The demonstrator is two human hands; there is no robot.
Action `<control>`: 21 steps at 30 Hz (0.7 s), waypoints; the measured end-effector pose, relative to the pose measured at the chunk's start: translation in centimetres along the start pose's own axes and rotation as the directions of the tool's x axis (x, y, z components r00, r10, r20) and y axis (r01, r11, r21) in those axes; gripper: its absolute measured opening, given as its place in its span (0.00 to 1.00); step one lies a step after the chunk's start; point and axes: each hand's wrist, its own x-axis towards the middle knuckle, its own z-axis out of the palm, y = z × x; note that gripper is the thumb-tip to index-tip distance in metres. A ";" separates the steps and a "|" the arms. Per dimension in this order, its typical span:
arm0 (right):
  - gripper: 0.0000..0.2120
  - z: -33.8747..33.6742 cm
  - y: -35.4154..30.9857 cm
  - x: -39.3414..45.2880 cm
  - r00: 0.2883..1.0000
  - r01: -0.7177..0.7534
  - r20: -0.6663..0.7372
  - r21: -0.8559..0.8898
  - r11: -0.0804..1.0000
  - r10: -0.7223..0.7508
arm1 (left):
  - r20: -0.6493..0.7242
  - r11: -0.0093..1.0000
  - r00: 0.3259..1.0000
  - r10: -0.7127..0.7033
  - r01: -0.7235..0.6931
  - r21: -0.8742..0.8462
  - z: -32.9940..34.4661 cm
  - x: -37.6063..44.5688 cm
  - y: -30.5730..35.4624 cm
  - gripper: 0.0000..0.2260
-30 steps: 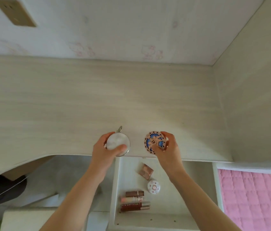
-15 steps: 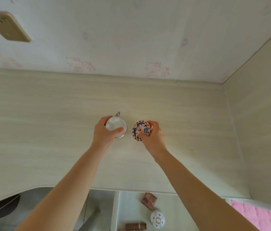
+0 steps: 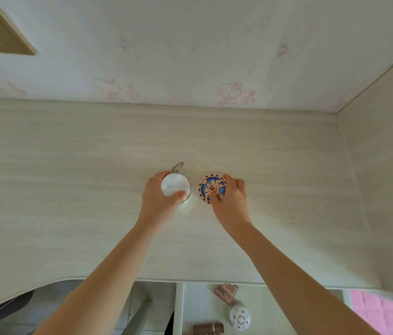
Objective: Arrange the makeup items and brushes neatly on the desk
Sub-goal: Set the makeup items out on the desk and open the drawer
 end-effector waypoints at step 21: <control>0.28 0.6 2.1 -2.8 0.927 0.346 0.049 -0.486 0.802 -0.371 | 0.064 0.760 0.872 0.484 -0.456 0.463 2.5 -3.1 -2.1 0.25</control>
